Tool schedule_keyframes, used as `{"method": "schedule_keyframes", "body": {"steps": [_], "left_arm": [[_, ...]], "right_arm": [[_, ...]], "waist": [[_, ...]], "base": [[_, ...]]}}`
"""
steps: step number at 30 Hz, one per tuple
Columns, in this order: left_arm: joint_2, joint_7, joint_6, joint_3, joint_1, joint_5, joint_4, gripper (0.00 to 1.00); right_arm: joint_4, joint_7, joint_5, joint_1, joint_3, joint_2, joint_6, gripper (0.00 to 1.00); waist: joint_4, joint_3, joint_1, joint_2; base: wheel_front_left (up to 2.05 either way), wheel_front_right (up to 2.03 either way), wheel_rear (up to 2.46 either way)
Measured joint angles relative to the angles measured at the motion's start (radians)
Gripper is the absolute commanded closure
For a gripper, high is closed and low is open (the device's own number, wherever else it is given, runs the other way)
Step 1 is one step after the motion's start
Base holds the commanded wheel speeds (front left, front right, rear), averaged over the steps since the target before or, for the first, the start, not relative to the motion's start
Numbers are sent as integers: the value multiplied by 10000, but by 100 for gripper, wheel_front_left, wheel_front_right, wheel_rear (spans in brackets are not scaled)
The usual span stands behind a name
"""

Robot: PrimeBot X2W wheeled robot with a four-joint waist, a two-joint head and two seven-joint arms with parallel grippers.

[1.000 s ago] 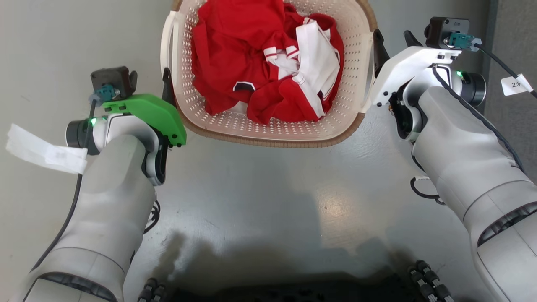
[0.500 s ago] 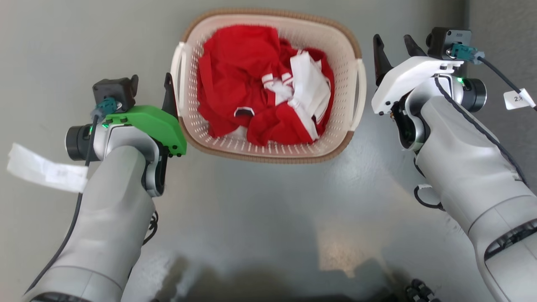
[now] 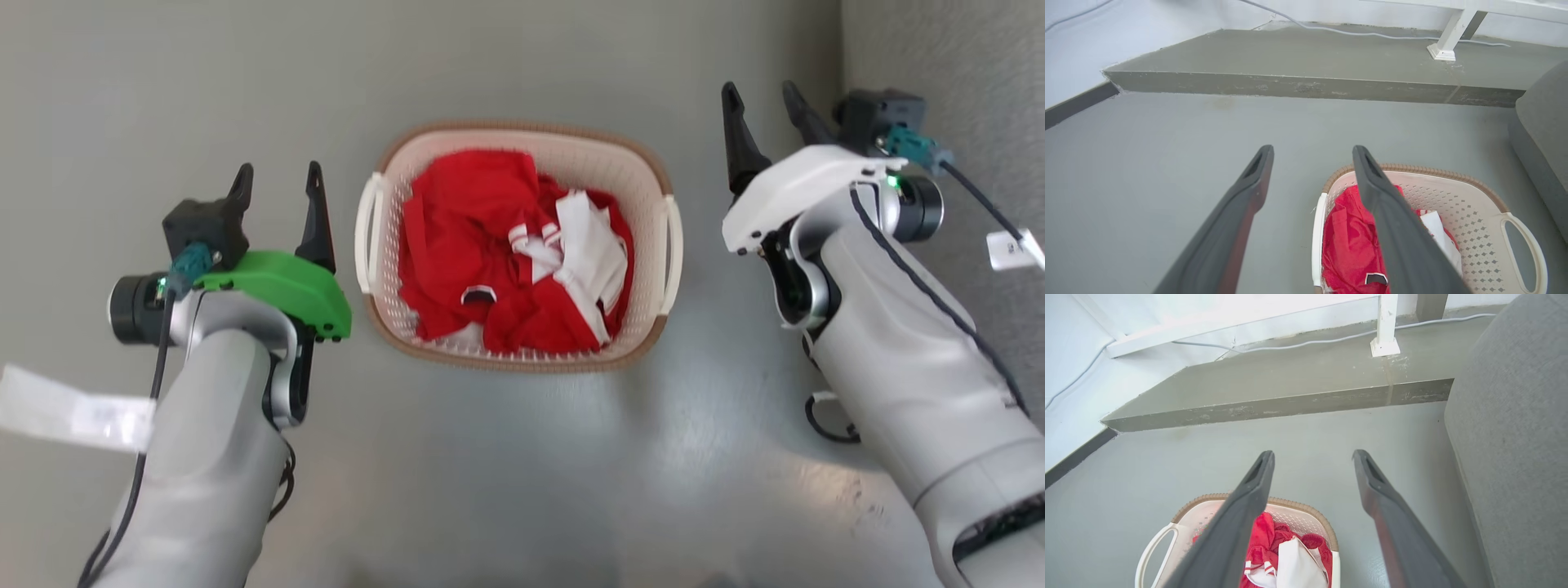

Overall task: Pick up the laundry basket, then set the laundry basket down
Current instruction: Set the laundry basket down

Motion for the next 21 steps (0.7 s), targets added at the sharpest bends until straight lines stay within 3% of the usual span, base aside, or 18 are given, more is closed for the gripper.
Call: {"method": "schedule_keyframes", "body": {"steps": [21], "left_arm": [[236, 0, 171, 1697, 4071, 1358, -3066, 0]], "right_arm": [[-3083, 0, -1427, 3982, -1417, 182, -146, 0]], "waist": [[-48, -2994, -1, 0]], "base": [[0, 0, 0]]}}
